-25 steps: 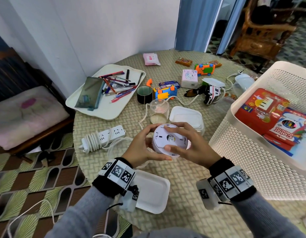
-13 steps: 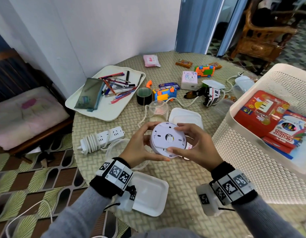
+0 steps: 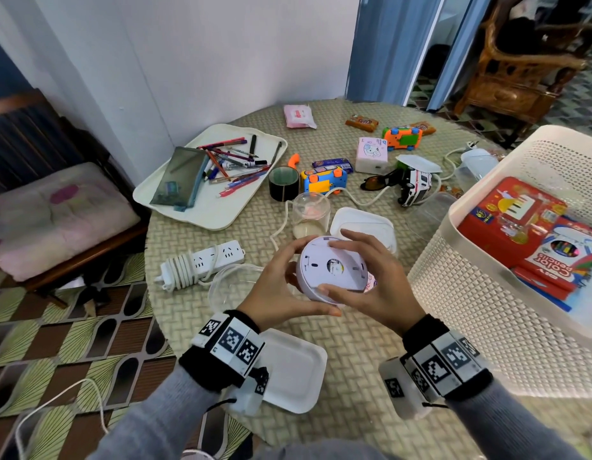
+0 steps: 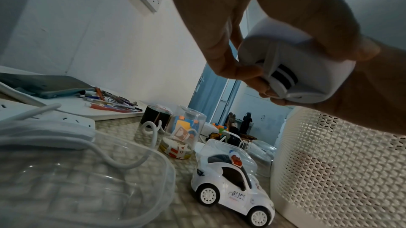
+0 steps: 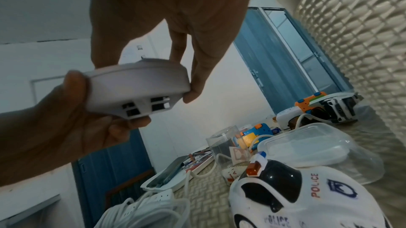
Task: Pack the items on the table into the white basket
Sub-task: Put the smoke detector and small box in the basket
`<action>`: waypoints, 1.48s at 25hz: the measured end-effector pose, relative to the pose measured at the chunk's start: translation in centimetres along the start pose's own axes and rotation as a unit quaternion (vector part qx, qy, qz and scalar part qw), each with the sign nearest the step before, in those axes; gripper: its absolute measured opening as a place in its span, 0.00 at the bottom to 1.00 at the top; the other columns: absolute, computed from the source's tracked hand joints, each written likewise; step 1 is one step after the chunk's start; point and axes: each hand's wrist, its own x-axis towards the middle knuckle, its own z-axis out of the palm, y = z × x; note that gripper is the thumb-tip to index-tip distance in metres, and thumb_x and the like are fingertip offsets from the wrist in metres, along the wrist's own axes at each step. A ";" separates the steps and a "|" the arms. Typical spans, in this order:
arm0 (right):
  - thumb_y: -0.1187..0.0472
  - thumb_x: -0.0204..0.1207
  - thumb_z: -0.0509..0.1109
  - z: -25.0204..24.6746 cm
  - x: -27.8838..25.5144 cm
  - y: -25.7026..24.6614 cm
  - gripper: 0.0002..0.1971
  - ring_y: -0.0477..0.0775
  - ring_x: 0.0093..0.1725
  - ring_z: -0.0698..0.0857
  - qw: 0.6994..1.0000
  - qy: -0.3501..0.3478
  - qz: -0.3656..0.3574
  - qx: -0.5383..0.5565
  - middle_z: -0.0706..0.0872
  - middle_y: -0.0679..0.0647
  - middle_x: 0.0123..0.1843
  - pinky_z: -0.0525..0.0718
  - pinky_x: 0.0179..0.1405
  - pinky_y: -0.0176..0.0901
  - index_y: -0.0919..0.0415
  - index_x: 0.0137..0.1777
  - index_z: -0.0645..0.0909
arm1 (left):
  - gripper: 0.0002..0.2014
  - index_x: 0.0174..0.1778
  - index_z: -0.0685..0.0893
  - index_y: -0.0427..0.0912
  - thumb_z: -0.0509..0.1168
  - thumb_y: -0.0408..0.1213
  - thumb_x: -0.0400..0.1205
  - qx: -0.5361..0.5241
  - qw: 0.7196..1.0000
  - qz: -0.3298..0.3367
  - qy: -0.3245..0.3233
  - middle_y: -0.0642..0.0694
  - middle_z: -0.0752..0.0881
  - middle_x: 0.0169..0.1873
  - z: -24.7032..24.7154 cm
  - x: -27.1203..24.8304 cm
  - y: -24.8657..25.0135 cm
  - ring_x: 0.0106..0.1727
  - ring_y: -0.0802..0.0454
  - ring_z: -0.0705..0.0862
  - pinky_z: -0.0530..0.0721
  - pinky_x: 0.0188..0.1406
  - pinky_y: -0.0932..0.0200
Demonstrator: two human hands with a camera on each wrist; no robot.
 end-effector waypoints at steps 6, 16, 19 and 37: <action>0.40 0.53 0.83 0.5 -0.2 -0.4 0.32 0.41 0.62 0.81 0.998 0.051 -0.038 -0.030 0.82 0.53 0.58 0.77 0.57 0.27 0.54 0.56 0.87 | 0.51 0.73 0.72 0.52 0.86 0.48 0.53 0.058 0.998 0.032 0.002 0.49 0.77 0.68 -0.3 -0.2 0.2 0.62 0.48 0.82 0.85 0.53 0.41; 0.42 0.53 0.85 0.4 0.2 -0.7 0.31 0.43 0.56 0.83 0.993 0.065 -0.075 -0.060 0.83 0.53 0.53 0.79 0.53 0.29 0.60 0.53 0.87 | 0.50 0.73 0.71 0.54 0.86 0.50 0.53 0.067 0.996 0.048 0.042 0.53 0.77 0.66 0.2 -0.8 0.0 0.55 0.44 0.83 0.84 0.44 0.41; 0.42 0.53 0.84 0.5 0.4 -0.6 0.32 0.44 0.54 0.83 0.994 0.059 -0.066 -0.064 0.84 0.53 0.52 0.79 0.53 0.30 0.61 0.53 0.86 | 0.49 0.72 0.71 0.55 0.85 0.50 0.54 0.067 0.996 0.041 0.050 0.54 0.78 0.65 0.5 -0.8 0.0 0.54 0.47 0.83 0.84 0.42 0.46; 0.37 0.57 0.77 -1.6 1.5 -1.1 0.34 0.41 0.46 0.77 0.987 -0.097 -0.054 -0.117 0.77 0.45 0.47 0.75 0.43 0.28 0.54 0.61 0.81 | 0.47 0.68 0.75 0.57 0.87 0.31 0.54 0.014 0.999 -0.024 -0.047 0.53 0.85 0.60 -0.7 -0.5 0.5 0.54 0.58 0.87 0.85 0.50 0.64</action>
